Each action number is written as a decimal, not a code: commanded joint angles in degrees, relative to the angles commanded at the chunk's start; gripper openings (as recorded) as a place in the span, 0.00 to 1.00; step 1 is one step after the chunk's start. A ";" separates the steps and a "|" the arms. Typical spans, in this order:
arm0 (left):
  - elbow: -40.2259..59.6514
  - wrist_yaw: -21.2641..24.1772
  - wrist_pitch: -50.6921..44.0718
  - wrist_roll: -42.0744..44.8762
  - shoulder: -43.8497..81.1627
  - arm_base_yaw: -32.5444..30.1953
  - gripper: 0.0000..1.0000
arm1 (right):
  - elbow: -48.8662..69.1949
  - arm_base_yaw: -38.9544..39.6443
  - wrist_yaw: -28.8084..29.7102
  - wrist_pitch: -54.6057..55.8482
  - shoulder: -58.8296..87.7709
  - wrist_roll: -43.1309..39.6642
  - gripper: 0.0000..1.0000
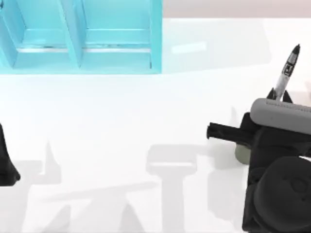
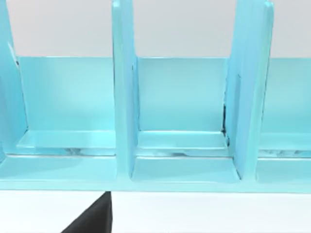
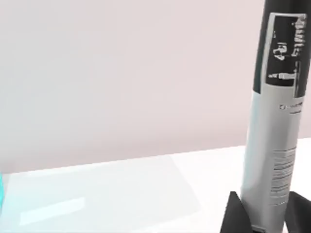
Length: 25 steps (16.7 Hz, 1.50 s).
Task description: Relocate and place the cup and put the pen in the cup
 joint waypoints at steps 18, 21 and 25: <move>0.00 0.00 0.00 0.00 0.00 0.00 1.00 | 0.56 -8.47 -8.41 4.20 5.78 1.18 0.53; 0.00 0.00 0.00 0.00 0.00 0.00 1.00 | 0.56 -8.47 -8.41 4.20 5.78 1.18 0.75; 0.00 0.00 0.00 0.00 0.00 0.00 1.00 | 0.56 -8.47 -8.41 4.20 5.78 1.18 1.00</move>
